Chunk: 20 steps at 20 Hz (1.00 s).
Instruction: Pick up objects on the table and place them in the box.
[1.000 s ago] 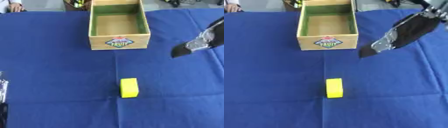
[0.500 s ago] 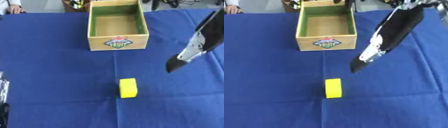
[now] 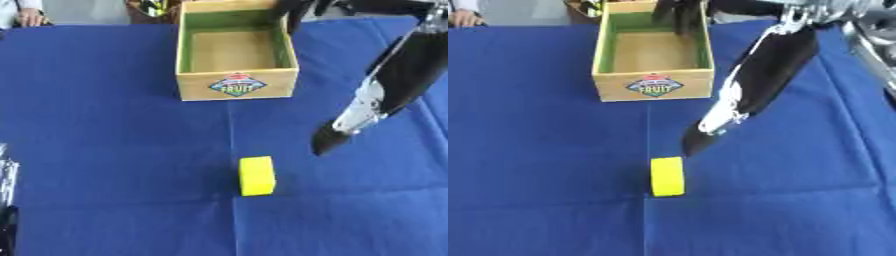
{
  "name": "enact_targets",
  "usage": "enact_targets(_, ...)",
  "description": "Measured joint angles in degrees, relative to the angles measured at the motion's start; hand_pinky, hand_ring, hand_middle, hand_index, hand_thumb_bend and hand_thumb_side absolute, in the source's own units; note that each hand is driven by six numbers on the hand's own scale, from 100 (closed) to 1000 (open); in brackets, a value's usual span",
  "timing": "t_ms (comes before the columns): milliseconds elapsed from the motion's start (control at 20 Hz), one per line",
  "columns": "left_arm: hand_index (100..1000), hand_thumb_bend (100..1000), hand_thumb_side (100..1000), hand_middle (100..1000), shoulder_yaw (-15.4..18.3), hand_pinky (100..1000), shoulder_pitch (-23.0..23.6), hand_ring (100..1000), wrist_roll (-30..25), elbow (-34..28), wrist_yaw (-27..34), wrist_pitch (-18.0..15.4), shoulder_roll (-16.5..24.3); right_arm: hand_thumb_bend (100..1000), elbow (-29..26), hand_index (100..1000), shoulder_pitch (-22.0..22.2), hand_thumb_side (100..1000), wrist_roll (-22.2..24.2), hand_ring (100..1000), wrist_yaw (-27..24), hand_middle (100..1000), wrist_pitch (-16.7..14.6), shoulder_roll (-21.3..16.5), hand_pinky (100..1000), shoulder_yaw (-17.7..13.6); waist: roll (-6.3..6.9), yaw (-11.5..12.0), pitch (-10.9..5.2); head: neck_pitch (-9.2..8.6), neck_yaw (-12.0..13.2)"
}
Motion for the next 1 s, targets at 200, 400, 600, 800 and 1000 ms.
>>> enact_targets(200, 779, 301, 1000, 577, 0.0, 453, 0.0, 533, 0.0, 0.0, 0.0, 0.0, 0.0, 876, 0.0, 872, 1.2, 541, 0.3, 826, 1.5, 677, 0.3, 1.0, 777, 0.3, -0.01, 0.1, 0.09, 0.0, 0.0)
enact_targets(400, 779, 301, 1000, 577, 0.0, 453, -0.1, 533, 0.0, 0.0, 0.0, 0.0, 0.0, 864, 0.4, 869, 2.1, 529, 0.8, 824, 4.0, 679, -0.2, 2.5, 774, 1.5, -0.03, 0.1, 0.14, -0.01, -0.1)
enact_targets(600, 779, 302, 1000, 577, 0.0, 452, -0.2, 533, 0.0, 0.0, 0.0, 0.0, 0.0, 850, 2.1, 866, 3.6, 550, 1.4, 823, 7.0, 676, -1.3, 4.2, 770, 2.7, -0.04, 0.1, 0.19, -0.02, -0.2)
enact_targets(800, 779, 302, 1000, 577, -0.1, 452, -0.3, 533, 0.0, 0.0, 0.1, 0.0, -0.1, 846, 4.3, 862, 5.2, 553, 0.7, 817, 10.6, 664, -2.8, 6.1, 762, 3.3, -0.04, 0.1, 0.35, -0.02, -0.2)
enact_targets(1000, 778, 301, 1000, 577, -0.2, 452, -0.3, 533, 0.0, 0.0, 0.2, 0.0, -0.1, 843, 6.1, 854, 6.8, 545, -0.5, 815, 13.7, 657, -4.6, 7.6, 759, 3.8, -0.1, 0.1, 0.5, -0.02, -0.2)
